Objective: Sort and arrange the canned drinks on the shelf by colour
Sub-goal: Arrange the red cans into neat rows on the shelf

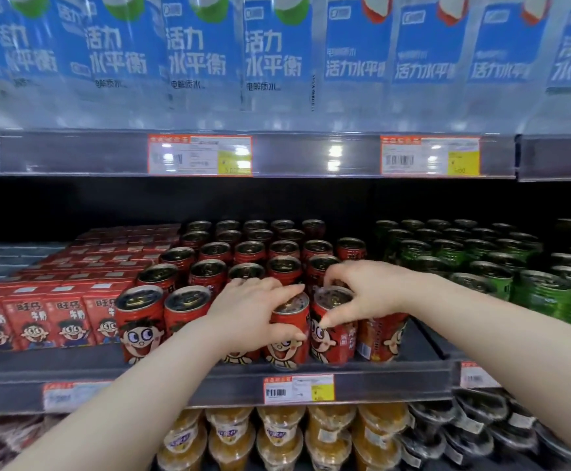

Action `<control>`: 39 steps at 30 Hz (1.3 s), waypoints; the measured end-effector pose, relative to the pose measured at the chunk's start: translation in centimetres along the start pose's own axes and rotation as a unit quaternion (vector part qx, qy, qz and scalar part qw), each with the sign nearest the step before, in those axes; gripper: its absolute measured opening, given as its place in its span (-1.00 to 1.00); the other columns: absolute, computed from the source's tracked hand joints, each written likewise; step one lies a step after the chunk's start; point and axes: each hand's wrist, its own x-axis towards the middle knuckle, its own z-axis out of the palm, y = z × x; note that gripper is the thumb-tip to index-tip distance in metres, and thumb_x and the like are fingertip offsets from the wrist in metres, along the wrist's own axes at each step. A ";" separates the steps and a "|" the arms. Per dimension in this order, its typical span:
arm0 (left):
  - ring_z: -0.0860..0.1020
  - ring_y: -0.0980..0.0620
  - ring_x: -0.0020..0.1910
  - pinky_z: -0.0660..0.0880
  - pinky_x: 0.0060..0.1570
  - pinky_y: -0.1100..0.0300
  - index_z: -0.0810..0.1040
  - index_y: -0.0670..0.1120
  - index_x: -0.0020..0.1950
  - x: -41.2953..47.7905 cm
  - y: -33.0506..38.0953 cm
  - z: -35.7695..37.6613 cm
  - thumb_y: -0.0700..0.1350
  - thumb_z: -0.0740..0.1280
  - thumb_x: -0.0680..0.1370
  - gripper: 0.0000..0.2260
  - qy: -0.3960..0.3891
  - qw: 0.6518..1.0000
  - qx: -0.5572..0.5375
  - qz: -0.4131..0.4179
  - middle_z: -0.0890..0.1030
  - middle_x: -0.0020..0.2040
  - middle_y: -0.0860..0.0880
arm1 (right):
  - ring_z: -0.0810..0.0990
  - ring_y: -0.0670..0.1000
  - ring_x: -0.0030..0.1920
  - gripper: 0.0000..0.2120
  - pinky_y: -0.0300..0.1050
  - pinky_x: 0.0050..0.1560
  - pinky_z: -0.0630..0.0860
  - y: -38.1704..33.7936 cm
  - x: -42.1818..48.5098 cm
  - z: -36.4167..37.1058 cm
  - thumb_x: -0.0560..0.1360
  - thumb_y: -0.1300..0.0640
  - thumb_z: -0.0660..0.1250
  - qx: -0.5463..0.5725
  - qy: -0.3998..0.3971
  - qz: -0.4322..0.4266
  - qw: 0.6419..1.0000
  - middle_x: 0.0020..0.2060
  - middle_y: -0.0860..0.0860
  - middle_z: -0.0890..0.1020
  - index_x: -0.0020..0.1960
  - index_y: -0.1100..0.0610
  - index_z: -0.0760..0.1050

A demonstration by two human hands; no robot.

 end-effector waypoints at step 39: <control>0.24 0.05 0.42 0.19 0.39 0.03 0.10 0.15 0.49 3.5 4.6 0.0 0.32 0.22 0.44 -0.32 -0.011 0.997 -0.075 0.029 0.23 0.45 0.09 | 0.50 -0.03 0.11 -0.60 -0.11 0.17 0.45 6.3 -1.9 -2.2 0.47 -0.24 0.22 0.077 0.130 0.052 0.987 0.14 -0.04 0.56 0.16 -0.02 0.53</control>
